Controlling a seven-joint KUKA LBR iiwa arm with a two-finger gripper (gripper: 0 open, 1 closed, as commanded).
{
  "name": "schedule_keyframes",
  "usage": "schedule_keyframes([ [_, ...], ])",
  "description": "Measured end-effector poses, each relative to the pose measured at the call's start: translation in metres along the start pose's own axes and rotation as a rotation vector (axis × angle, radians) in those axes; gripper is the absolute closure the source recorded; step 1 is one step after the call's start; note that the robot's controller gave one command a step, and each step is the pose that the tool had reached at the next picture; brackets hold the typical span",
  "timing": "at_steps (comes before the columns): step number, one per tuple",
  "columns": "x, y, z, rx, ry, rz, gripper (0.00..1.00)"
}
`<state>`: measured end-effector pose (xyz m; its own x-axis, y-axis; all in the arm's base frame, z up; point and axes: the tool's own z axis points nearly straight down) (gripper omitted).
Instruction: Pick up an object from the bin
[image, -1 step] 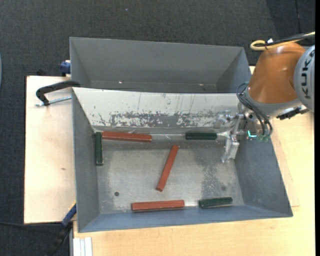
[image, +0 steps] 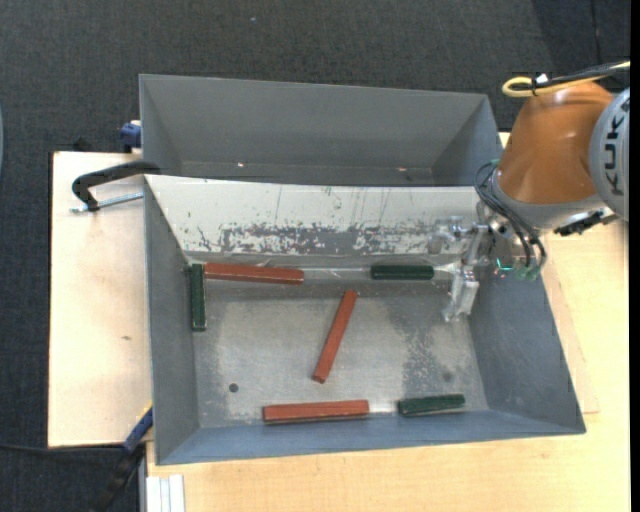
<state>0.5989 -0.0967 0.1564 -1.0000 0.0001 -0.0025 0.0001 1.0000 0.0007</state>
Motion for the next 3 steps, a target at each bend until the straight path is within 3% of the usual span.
schedule_keyframes([
  [1, -0.001, -0.001, 0.023, 0.0, 0.0, 0.029, 0.0],
  [2, 0.009, 0.001, 0.085, 0.0, 0.002, 0.276, 1.0],
  [3, 0.009, 0.001, 0.085, 0.0, 0.002, 0.276, 1.0],
])
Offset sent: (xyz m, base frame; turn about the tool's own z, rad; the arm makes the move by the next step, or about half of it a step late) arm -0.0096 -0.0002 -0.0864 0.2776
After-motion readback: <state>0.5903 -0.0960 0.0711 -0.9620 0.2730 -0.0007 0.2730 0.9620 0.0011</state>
